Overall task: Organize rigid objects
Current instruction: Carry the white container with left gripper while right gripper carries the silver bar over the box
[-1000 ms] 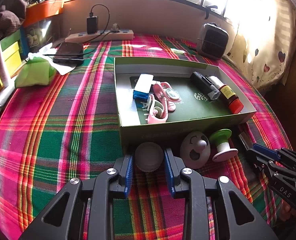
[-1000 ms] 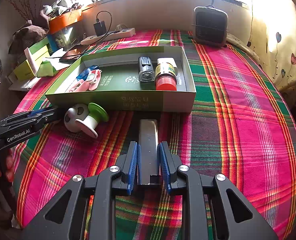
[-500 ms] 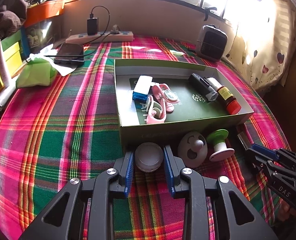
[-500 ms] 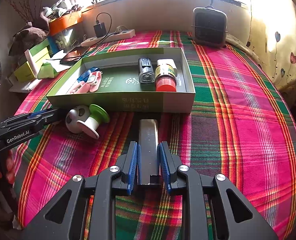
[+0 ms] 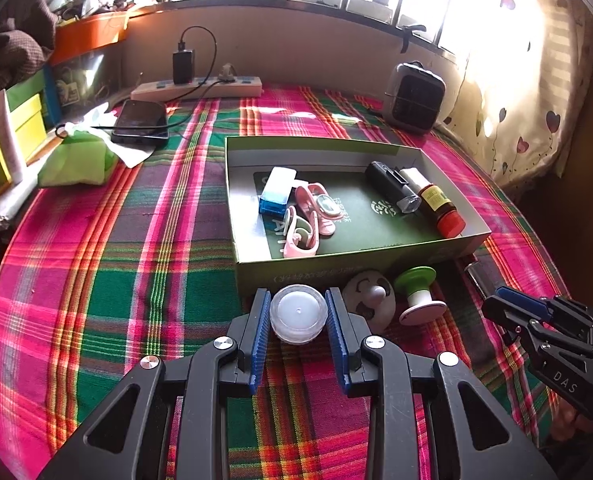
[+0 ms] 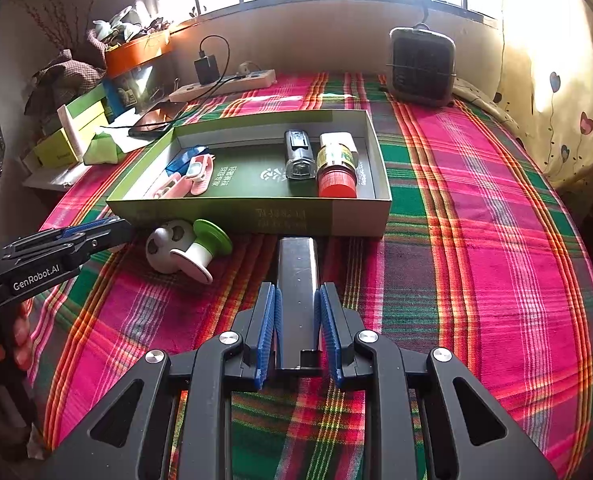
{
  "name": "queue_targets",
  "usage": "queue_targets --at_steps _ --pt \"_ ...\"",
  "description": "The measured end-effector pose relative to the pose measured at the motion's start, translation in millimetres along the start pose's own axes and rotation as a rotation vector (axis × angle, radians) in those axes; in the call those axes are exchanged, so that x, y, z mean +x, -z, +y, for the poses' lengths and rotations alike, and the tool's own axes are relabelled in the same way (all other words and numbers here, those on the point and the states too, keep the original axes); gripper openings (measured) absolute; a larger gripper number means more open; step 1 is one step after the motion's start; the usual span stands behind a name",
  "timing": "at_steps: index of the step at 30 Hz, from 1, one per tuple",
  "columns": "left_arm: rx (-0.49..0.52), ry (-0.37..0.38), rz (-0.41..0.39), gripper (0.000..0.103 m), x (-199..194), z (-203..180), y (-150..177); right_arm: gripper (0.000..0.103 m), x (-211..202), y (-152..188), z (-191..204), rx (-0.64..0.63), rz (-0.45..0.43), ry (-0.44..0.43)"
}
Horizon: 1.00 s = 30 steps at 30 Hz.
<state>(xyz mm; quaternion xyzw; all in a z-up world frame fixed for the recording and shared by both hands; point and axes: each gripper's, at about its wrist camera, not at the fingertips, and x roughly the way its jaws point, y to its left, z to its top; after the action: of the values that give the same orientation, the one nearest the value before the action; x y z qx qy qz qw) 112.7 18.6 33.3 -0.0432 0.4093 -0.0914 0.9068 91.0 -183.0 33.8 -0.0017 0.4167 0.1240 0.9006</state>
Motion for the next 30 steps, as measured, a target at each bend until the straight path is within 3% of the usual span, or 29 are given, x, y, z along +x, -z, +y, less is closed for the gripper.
queue_targets --at_steps 16,30 --pt "0.007 0.015 -0.04 0.027 -13.8 0.1 -19.5 0.024 -12.8 -14.2 7.5 -0.021 -0.041 -0.019" --pt "0.005 0.025 -0.051 0.027 -2.8 6.6 -48.4 0.024 -8.1 -46.2 8.7 -0.025 -0.065 -0.046"
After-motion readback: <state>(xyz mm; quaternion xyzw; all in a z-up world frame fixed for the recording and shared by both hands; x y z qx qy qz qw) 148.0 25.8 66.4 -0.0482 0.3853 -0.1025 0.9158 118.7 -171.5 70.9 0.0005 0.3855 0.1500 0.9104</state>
